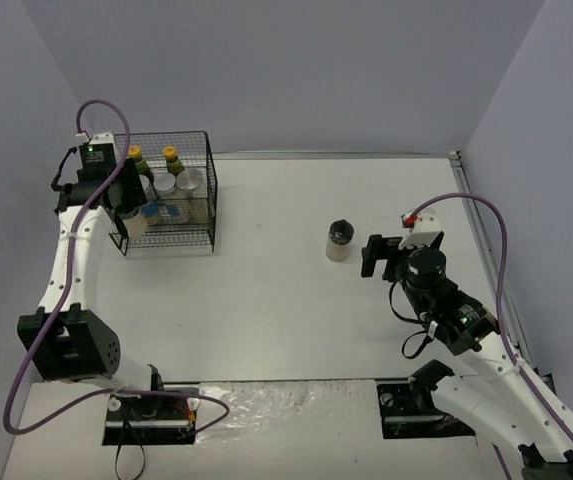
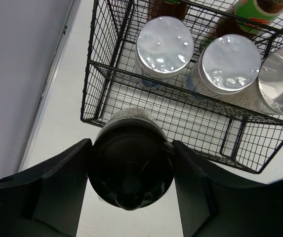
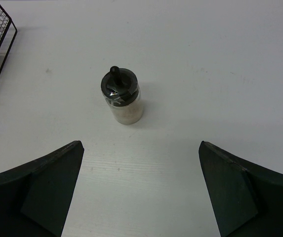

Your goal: Organize the condiment bottles

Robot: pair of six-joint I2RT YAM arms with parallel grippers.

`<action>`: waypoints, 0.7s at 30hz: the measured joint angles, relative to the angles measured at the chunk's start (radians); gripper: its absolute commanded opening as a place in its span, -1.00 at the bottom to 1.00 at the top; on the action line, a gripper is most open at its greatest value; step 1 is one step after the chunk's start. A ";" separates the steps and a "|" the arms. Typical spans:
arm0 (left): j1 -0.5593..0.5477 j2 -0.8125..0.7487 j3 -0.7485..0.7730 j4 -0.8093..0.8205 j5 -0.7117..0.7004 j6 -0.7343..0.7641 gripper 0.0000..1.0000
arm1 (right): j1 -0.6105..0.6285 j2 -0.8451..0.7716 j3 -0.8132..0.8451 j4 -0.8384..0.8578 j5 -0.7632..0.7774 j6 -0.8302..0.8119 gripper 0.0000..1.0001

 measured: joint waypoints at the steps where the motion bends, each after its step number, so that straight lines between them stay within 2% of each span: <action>1: 0.006 0.015 0.000 0.010 0.007 0.002 -1.00 | 0.000 -0.001 0.000 0.000 0.000 0.000 1.00; 9: 0.023 0.088 0.009 0.110 0.037 0.019 -1.00 | 0.000 -0.002 -0.001 0.000 0.000 0.000 1.00; 21: 0.022 0.112 0.008 0.135 0.045 0.025 -1.00 | 0.000 0.008 -0.011 0.005 0.000 0.000 1.00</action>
